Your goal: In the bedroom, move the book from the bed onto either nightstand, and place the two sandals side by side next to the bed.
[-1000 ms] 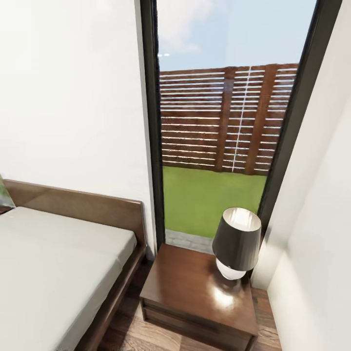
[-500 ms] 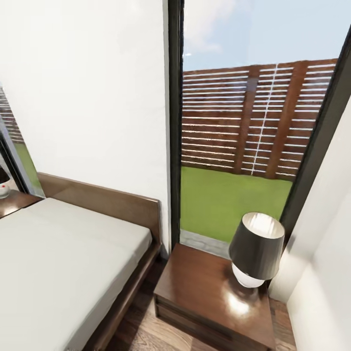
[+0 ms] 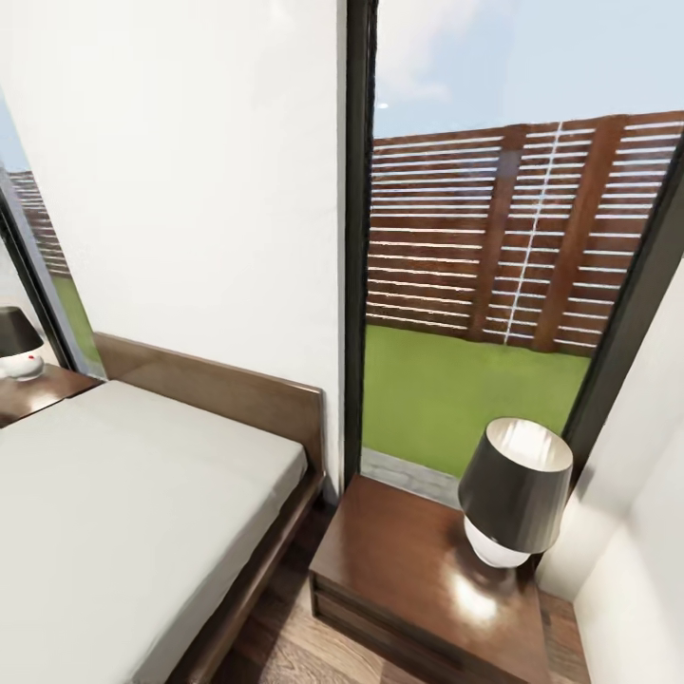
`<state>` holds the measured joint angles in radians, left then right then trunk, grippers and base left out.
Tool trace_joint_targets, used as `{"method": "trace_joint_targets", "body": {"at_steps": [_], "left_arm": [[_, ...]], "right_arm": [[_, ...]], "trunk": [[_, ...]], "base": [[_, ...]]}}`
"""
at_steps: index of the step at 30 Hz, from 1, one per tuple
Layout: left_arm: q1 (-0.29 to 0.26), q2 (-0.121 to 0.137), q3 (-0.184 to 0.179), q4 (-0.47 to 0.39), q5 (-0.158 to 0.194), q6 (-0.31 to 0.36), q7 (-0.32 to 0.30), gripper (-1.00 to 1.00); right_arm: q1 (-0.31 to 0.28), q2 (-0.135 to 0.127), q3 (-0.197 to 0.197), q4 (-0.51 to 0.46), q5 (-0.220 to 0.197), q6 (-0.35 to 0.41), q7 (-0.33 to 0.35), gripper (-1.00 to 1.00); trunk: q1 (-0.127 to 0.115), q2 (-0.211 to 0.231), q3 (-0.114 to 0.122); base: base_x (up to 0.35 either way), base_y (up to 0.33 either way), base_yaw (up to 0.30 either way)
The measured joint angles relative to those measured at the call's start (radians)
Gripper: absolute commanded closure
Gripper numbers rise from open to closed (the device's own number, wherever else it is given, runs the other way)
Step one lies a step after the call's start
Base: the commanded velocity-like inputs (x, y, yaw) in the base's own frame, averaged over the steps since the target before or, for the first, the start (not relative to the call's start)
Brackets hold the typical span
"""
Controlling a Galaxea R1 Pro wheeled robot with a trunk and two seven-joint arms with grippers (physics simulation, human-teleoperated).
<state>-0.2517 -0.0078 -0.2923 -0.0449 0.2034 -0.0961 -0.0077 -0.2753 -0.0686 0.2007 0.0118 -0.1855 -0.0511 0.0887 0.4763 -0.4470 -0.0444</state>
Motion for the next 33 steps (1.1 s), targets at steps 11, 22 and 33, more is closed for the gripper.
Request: {"method": "trace_joint_targets", "body": {"at_steps": [11,22,33], "left_arm": [[0.002,-0.001,0.000,0.000,0.000,0.000,0.000,1.00],[0.003,-0.002,0.000,0.001,0.000,0.000,0.000,1.00],[0.020,-0.004,-0.001,0.000,-0.001,0.000,0.000,1.00]], "right_arm": [[0.000,0.001,0.000,0.000,0.000,0.000,0.000,1.00],[0.000,0.000,0.000,-0.002,0.000,0.000,0.001,1.00],[0.000,0.000,0.000,-0.002,0.000,-0.001,0.000,1.00]], "trunk": [[0.000,0.000,0.000],[0.000,0.000,0.000],[0.000,0.000,0.000]], "base": [[0.000,0.000,0.271],[0.000,0.000,0.160],[0.000,0.000,0.031]]}}
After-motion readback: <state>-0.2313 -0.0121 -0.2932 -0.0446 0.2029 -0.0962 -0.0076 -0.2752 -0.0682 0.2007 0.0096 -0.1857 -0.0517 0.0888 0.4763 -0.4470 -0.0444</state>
